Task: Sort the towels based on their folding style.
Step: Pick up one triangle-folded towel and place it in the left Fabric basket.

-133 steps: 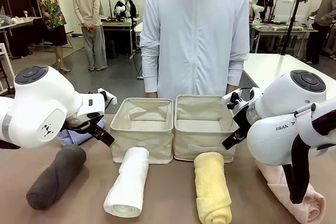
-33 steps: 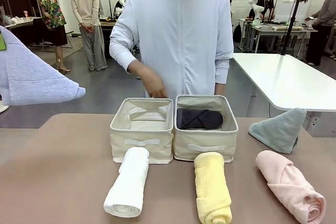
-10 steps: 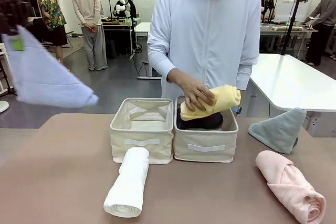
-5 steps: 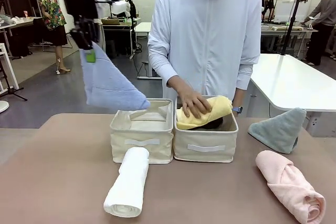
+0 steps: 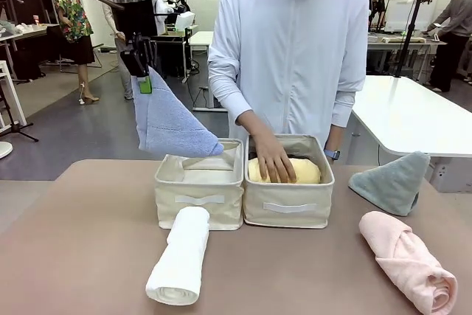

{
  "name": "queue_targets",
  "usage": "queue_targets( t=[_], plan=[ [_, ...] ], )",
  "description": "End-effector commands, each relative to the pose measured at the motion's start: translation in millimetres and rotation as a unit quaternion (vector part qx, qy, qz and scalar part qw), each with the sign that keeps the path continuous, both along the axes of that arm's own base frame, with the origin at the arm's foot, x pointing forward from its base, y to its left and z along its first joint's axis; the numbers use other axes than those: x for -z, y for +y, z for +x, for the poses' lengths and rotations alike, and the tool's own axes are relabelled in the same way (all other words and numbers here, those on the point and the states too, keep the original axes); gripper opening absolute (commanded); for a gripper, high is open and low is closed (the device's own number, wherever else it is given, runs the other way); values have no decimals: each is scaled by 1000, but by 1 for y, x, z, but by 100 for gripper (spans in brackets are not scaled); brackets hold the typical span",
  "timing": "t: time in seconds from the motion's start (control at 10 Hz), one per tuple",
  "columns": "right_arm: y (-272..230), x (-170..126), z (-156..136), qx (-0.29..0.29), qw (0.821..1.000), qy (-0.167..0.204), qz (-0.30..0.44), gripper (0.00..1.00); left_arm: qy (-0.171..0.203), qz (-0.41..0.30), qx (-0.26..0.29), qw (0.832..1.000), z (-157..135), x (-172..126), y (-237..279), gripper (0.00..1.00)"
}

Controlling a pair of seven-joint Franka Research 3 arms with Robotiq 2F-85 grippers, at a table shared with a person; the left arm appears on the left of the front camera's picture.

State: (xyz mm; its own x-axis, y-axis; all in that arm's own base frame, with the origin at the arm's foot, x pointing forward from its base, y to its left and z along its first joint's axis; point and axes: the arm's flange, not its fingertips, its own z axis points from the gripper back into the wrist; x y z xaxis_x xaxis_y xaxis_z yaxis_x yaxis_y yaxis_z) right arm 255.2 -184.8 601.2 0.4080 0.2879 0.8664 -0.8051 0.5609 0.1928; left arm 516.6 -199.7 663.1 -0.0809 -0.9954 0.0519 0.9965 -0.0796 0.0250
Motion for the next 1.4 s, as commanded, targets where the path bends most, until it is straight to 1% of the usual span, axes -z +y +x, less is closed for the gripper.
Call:
queue_targets(
  t=[0.0, 0.1, 0.2, 0.3, 0.4, 0.6, 0.7, 1.0, 1.2, 1.3],
  plan=[
    [0, -1, 2, -6, 1000, -13, 10, 100, -5, 6, -1, 1000, -8, -4, 4, 15],
    [0, -1, 2, -6, 1000, -13, 10, 100, -5, 6, -1, 1000, -8, -4, 4, 15],
    [0, -1, 2, -6, 1000, -13, 10, 100, -2, 0, 0, 1000, -2, -3, 1, 15],
    [0, -1, 2, -6, 1000, -13, 10, 100, -35, 36, 34, 998, 2, 7, -21, 15],
    [0, -1, 2, -6, 1000, -13, 10, 100, -49, 53, 50, 996, 14, 22, -34, 15],
    [0, -1, 2, -6, 1000, -13, 10, 100, -45, 54, 60, 996, 33, 53, -48, 15],
    [0, -1, 2, -6, 1000, -13, 10, 100, -45, 47, 55, 996, 38, 64, -51, 15],
    [0, -1, 2, -6, 1000, -13, 10, 100, -47, 17, 31, 998, 44, 87, -62, 15],
    [0, -1, 2, -6, 1000, -13, 10, 100, -29, 25, 23, 999, 44, 107, -65, 15],
    [0, -1, 2, -6, 1000, -13, 10, 100, -9, 25, 14, 1000, 42, 123, -63, 15]
  ],
)
